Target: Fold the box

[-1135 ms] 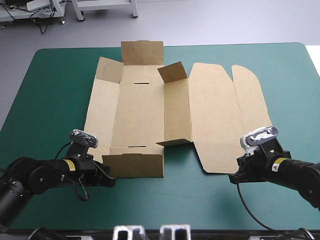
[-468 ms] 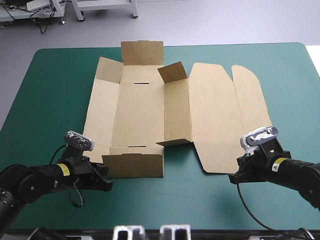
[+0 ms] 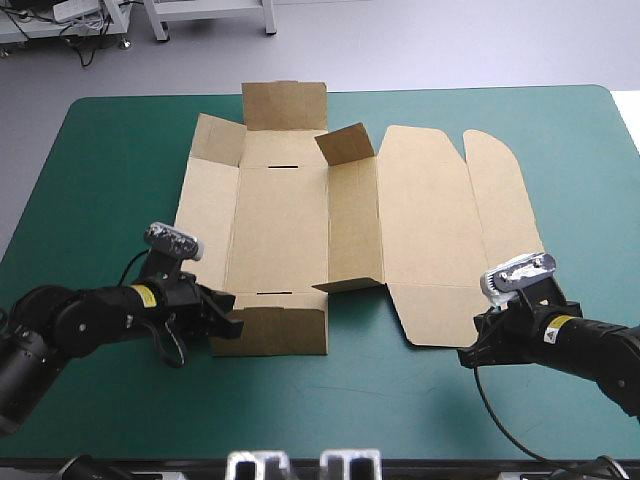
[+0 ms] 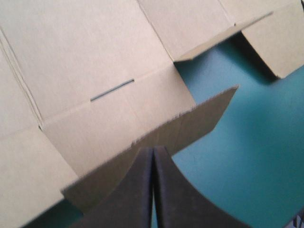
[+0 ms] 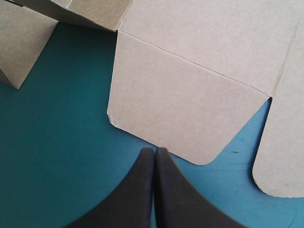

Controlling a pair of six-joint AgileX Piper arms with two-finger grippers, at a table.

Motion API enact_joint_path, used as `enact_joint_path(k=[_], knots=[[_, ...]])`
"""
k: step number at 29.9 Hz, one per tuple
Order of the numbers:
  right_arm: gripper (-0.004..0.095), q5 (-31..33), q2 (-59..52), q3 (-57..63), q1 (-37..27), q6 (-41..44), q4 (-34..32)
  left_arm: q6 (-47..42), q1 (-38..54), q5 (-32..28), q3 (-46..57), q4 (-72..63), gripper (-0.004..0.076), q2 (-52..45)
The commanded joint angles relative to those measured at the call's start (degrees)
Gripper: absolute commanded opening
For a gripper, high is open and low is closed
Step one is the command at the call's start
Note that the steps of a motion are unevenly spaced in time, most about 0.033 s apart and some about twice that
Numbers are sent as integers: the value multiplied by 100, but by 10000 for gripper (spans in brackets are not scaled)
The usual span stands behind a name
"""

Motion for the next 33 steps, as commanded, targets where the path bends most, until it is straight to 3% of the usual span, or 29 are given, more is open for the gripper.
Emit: enact_joint_path(k=[1, 9, 15, 20, 25, 33], knots=[[-20, -249, -46, -135, 13, -33, 79, 368, -20, -260, -810, -94, -6, 409], [-20, -228, -46, -135, 13, -57, 79, 818, 473, 420, -1846, 73, 14, 1561], [-20, -204, -46, -135, 13, -166, 79, 1268, 2280, 856, -1858, -78, 14, 1633], [-20, -204, -46, -135, 13, -201, 93, 2300, 3810, 2248, -1858, -519, 14, 1857], [-20, -150, -46, -135, 13, -210, 130, 2444, 4390, 2160, -1858, -1140, 26, 2168], [-20, 39, -46, -135, 13, -306, 129, 2703, 4437, 2241, -1858, -1862, 322, 2968]])
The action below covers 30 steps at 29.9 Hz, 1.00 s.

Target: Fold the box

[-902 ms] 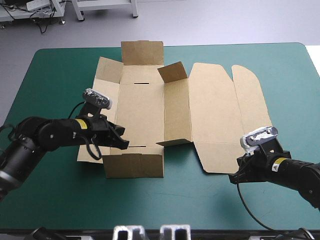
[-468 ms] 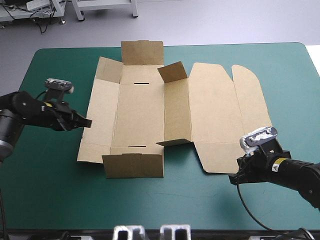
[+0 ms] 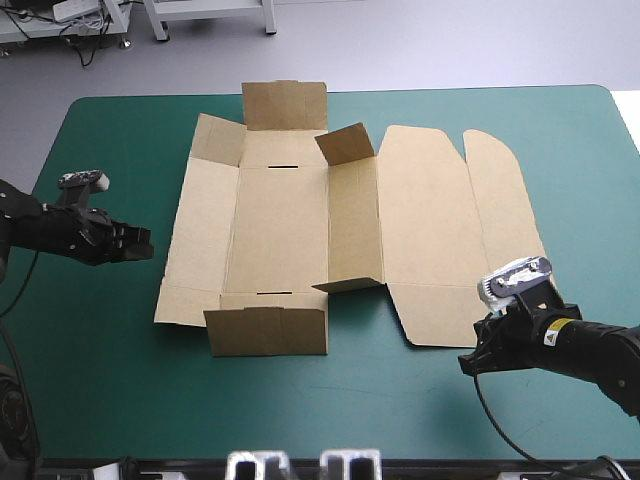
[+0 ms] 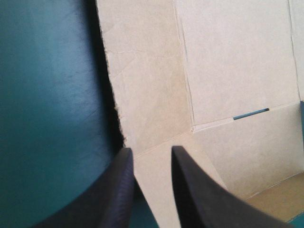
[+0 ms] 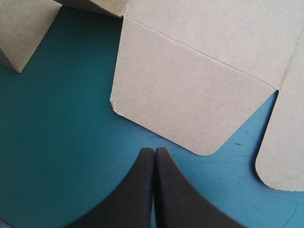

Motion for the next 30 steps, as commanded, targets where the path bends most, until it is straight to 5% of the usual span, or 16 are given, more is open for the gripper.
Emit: enact_joint_path(k=[1, 5, 30], knots=[[-20, -175, -46, -135, 13, -69, 89, 93, 5, 324, -181, -495, 355, 205], [-20, -185, -46, -135, 13, -69, 80, 340, 5, 385, -181, -497, 428, 687], [-20, -312, -46, -135, 13, -69, 102, 1412, -469, 382, -181, -1671, 428, 2025]])
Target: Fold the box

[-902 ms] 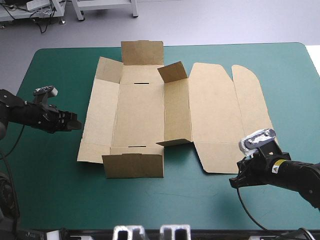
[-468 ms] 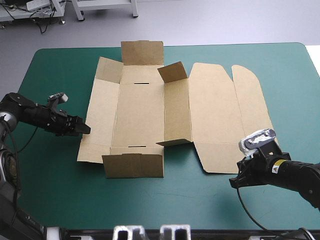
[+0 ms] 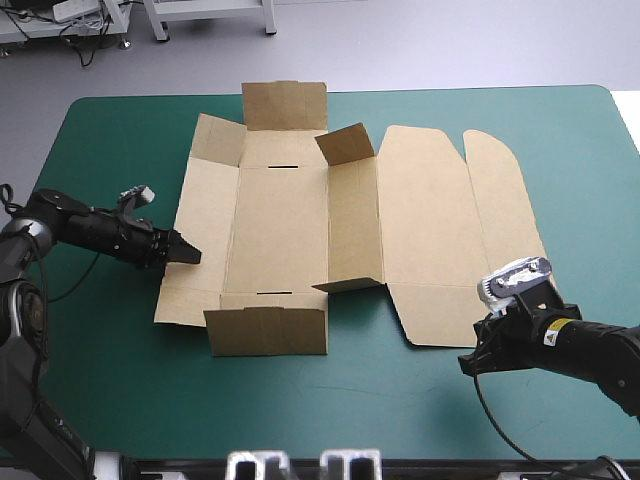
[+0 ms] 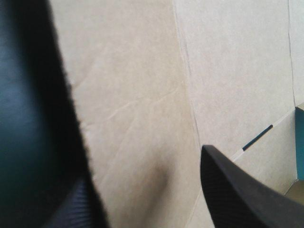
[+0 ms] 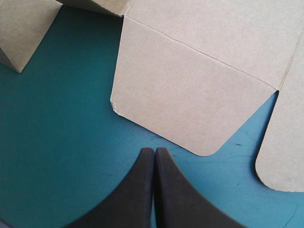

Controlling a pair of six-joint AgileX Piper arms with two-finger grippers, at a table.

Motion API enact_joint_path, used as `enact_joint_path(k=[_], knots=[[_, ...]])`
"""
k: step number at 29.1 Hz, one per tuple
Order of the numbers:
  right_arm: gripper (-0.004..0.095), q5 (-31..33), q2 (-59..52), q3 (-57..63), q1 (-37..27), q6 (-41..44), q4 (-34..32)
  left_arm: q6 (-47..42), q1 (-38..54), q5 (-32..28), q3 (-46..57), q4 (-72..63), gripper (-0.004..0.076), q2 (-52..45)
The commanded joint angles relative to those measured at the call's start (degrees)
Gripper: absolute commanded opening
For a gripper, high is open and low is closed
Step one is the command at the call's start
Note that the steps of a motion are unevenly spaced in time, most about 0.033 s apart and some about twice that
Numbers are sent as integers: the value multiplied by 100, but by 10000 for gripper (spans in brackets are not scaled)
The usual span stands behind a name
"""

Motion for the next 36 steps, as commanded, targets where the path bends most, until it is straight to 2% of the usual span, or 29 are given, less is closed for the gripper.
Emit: enact_joint_path(k=[1, 4, 6, 8, 17, 23, 27, 32, 36], knots=[[-20, -333, -46, -135, 13, -64, 96, -11, -254, 547, -144, -432, 428, -109], [-20, -348, -46, -135, 13, -64, 96, -271, -319, 452, -146, -475, 363, -36], [-20, -348, -46, -135, 13, -64, 96, -525, -294, 361, -156, -479, 206, -36], [-20, -348, -46, -135, 13, -64, 96, -585, -290, 351, -168, -446, 6, -36], [-20, -348, -54, -135, 13, -64, 96, -553, -326, 555, -269, -918, -10, -84], [-20, -296, -54, -135, 13, -64, 96, -476, -824, 555, -672, -456, -10, -350], [-20, -296, -54, -135, 13, -64, 96, -732, -1230, 555, -1305, 38, -10, -409], [-20, -730, -54, -135, 13, -43, 96, -735, -2068, 543, -2692, 1003, -10, -409], [-20, -780, -54, -248, 13, 10, 96, -709, -2537, 518, -3647, 1730, -10, -409]])
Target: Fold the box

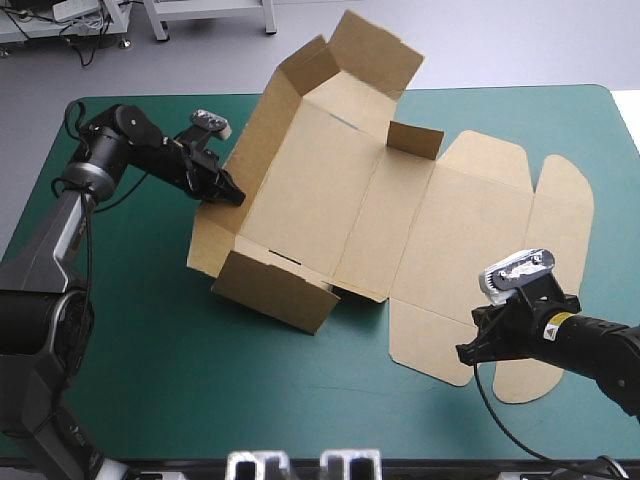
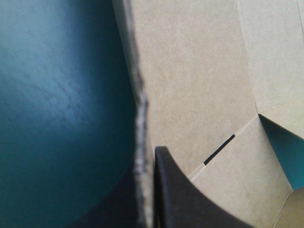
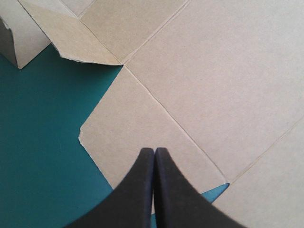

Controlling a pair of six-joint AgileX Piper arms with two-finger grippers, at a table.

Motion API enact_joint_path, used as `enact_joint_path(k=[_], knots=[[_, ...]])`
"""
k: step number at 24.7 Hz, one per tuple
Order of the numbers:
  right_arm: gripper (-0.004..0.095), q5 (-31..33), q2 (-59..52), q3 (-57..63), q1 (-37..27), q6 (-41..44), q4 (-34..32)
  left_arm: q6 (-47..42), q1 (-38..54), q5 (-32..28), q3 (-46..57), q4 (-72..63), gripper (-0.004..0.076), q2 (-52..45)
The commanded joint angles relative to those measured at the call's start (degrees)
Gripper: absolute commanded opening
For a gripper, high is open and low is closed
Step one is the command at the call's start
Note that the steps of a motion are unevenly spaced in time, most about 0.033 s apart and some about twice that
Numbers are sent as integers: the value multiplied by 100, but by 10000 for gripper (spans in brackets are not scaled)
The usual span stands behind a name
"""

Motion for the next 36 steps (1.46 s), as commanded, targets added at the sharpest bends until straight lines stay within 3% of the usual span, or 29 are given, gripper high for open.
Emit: enact_joint_path(k=[1, 6, 13, 19, 22, 31, 36], knots=[[-20, -347, -54, -320, 13, 49, 96, 109, -351, 300, -921, 334, -10, -351], [-20, -644, -33, -1334, 13, 173, 42, 264, -994, 311, -2102, 1432, -10, -351], [-20, -223, 807, -2999, 13, 615, -430, 1252, -1824, 311, -2104, 1824, -10, -351], [-20, 154, 1616, -4145, 13, 482, -444, 1283, -2415, 311, -2068, 2738, -10, -532], [-20, 274, 1936, -4597, 13, 441, -457, 1586, -2553, 291, -1851, 2821, -10, -739], [-20, 687, 2804, -5678, 3, 435, -511, 1772, -2599, -510, -437, 3045, -10, -1503], [-20, 886, 3195, -6074, -96, 535, -640, 2331, -2598, -1747, 924, 3046, -10, -2150]])
